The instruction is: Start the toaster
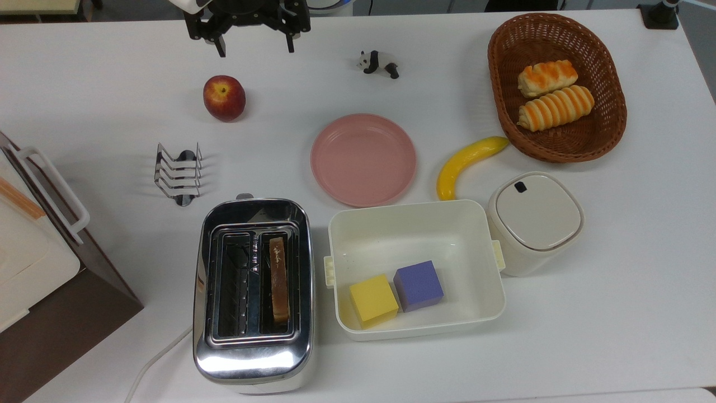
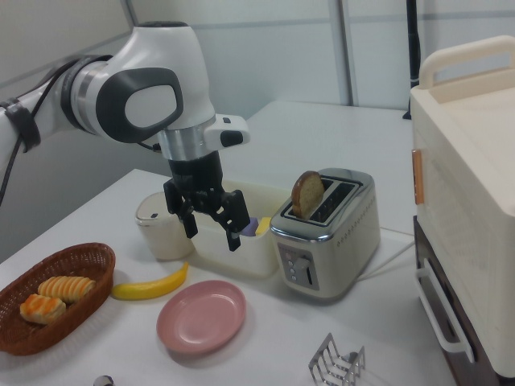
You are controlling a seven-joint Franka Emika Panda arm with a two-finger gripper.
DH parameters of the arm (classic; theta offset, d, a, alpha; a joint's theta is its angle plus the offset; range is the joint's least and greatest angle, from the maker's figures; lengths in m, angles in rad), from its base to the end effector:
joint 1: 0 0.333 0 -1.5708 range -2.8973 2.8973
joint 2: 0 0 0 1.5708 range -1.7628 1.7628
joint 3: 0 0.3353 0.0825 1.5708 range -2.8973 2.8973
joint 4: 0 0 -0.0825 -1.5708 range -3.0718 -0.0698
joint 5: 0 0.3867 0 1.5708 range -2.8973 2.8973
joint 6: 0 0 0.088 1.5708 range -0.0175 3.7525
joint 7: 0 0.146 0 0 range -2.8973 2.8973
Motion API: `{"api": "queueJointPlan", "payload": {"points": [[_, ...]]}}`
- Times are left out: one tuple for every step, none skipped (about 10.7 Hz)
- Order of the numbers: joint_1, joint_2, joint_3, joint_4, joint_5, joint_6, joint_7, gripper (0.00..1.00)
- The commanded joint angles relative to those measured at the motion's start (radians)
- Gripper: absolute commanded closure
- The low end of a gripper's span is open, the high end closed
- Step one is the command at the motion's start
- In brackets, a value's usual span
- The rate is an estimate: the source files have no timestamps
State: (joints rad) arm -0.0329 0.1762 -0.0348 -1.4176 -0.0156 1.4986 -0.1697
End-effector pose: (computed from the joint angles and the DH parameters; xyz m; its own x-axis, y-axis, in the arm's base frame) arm 0.6008 -0.0413 0.5686 0.9901 0.1009 -0.0972 0.1019 -0.9948 0.0053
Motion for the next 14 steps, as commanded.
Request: {"api": "queueJointPlan", "payload": {"points": [[0.015,-0.043,-0.03,-0.029,0.003,-0.006,-0.005,0.0],[0.014,-0.044,-0.03,-0.03,0.005,-0.005,-0.005,0.0],[0.013,-0.044,-0.03,-0.029,0.006,-0.008,-0.005,0.0],[0.007,-0.047,-0.03,-0.032,0.005,-0.012,-0.005,0.0],[0.007,-0.043,-0.03,-0.03,0.005,-0.008,-0.005,0.0],[0.007,-0.04,-0.028,-0.032,0.005,-0.006,-0.004,0.0],[0.008,-0.04,-0.028,-0.033,0.005,-0.005,-0.007,0.0],[0.013,-0.037,-0.027,-0.034,0.005,0.0,-0.008,0.0],[0.011,-0.037,-0.027,-0.034,0.005,0.002,-0.016,0.0],[0.007,-0.037,-0.027,-0.034,0.006,0.009,-0.019,0.0],[0.007,-0.037,-0.027,-0.034,0.006,0.017,-0.019,0.0],[0.007,-0.037,-0.027,-0.035,0.006,0.015,-0.019,0.0],[0.007,-0.038,-0.027,-0.037,0.006,0.014,-0.019,0.0],[0.008,-0.037,-0.027,-0.037,0.006,0.015,-0.014,0.0]]}}
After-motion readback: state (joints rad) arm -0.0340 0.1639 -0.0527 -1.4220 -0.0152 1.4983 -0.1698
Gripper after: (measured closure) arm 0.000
